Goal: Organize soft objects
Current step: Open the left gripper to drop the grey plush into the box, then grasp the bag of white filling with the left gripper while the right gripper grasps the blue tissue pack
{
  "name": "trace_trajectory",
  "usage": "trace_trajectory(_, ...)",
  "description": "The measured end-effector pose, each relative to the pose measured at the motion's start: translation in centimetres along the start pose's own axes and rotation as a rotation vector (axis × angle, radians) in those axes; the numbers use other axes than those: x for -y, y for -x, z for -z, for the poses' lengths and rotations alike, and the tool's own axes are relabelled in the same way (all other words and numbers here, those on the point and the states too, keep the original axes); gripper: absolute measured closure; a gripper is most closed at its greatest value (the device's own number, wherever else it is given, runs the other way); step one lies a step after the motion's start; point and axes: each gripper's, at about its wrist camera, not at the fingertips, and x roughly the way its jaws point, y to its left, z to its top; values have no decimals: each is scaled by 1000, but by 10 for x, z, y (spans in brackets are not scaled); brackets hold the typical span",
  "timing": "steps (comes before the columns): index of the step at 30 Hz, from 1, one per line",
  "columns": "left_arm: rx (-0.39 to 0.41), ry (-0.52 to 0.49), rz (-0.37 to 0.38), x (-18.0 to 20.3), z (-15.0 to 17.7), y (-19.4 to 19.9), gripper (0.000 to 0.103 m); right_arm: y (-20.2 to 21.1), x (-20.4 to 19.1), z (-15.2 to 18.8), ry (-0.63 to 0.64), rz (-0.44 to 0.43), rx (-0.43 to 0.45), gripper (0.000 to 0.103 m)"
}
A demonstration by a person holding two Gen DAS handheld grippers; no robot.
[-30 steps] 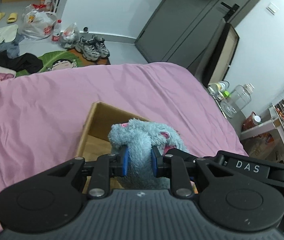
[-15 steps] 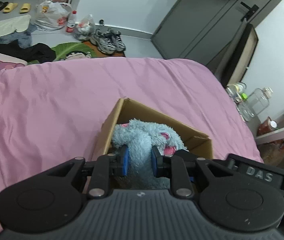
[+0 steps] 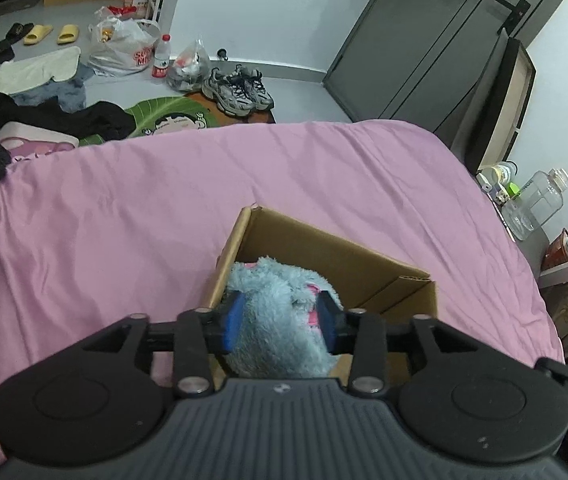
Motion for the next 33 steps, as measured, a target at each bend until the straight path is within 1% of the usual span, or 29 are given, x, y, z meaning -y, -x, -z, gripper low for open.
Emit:
trace_trajectory(1,1,-2,-3,3,1,4,55,6,3,0,-4,10,10,46)
trace_trajectory(3,0,-8,-4,7,2,10,51,16,7,0,-4,38,31,37)
trace_trajectory(4,-1,-15,-4,10,3,14,47,22,9,0,-2,55,41,35)
trace_trajectory(6,-1,-26,1,16,6,20,42,33,14,0,-1,80,60,26)
trace_trajectory(7,0,-37,7,20,8,25,38,38,17,1,-5,89,70,24)
trace_trajectory(10,2,-74,21,33,15,35,31,51,29,3,-19,112,83,24)
trace_trajectory(13,-5,-112,45,47,22,43,29,64,41,7,-27,141,95,24)
trace_trajectory(19,-13,-168,73,70,35,57,28,87,62,12,-48,197,112,22)
trace_trajectory(21,-19,-177,81,76,38,61,28,93,66,13,-48,212,116,16)
trace_trajectory(26,-23,-211,94,88,46,69,28,107,77,16,-57,222,124,12)
trace_trajectory(33,-39,-260,97,106,58,73,27,122,98,17,-106,279,157,11)
